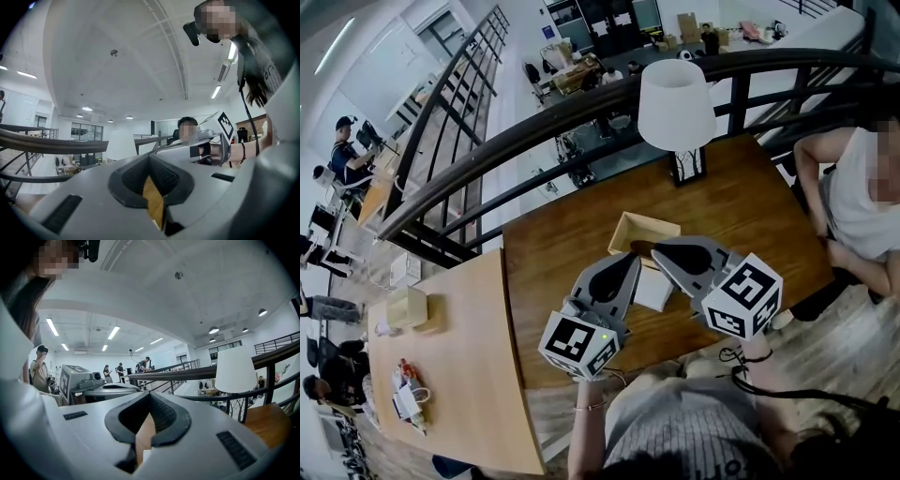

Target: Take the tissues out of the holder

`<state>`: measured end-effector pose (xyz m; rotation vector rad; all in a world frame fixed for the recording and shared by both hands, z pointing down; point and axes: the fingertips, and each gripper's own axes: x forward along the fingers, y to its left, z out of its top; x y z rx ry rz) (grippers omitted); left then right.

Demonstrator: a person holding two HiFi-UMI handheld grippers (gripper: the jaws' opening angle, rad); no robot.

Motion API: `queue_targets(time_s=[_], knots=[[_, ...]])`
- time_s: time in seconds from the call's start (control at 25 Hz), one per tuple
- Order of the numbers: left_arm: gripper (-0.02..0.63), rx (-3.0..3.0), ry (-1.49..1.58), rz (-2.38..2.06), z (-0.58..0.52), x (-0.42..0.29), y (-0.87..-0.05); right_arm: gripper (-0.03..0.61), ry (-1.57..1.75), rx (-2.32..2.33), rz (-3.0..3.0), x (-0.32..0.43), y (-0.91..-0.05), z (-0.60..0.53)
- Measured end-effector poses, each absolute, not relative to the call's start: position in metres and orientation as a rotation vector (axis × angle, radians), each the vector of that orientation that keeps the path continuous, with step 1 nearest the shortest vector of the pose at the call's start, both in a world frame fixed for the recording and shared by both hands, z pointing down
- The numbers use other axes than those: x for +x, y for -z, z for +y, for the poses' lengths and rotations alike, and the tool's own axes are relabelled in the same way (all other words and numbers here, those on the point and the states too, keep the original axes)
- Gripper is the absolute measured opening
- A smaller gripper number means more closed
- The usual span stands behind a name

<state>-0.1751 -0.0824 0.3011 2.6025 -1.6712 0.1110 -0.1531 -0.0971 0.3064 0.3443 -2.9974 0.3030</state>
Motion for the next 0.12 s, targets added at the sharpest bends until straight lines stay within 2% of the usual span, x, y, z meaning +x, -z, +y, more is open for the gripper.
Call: queue_targets(time_s=[0.12], knots=[[0.008, 2.601, -0.116, -1.674, -0.0831, -0.1771, -0.3050, 0.012, -0.303, 0.342, -2.999, -0.1551, -0.3100, -0.0975]])
